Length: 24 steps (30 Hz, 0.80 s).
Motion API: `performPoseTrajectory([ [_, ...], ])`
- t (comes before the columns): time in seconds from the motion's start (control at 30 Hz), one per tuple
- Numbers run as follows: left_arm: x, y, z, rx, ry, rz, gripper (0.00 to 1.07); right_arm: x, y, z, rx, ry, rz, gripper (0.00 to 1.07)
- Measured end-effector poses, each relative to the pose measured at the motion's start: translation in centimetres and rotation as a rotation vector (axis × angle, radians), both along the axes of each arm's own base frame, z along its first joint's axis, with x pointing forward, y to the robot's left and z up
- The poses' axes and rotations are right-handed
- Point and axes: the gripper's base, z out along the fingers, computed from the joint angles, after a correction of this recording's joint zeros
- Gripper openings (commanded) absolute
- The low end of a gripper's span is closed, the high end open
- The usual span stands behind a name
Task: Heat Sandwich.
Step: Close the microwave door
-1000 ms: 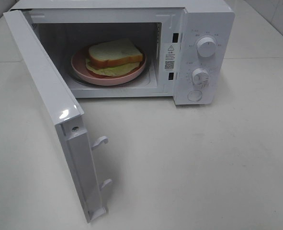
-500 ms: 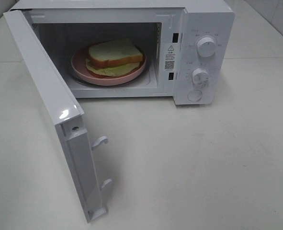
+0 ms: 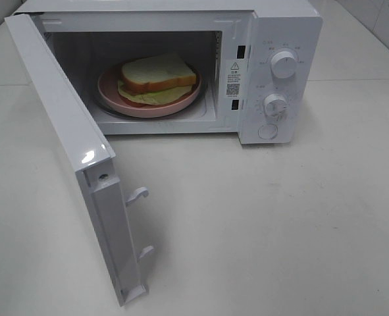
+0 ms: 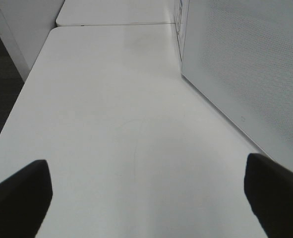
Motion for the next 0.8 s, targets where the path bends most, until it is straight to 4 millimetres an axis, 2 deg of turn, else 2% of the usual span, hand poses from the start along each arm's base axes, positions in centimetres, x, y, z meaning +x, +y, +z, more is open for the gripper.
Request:
performPoseTrajectory([
  [0.8,0.0,0.0,0.0,0.0,0.0,0.0,1.0,0.02,0.0,0.04,0.008,-0.005,-0.004,0.76],
])
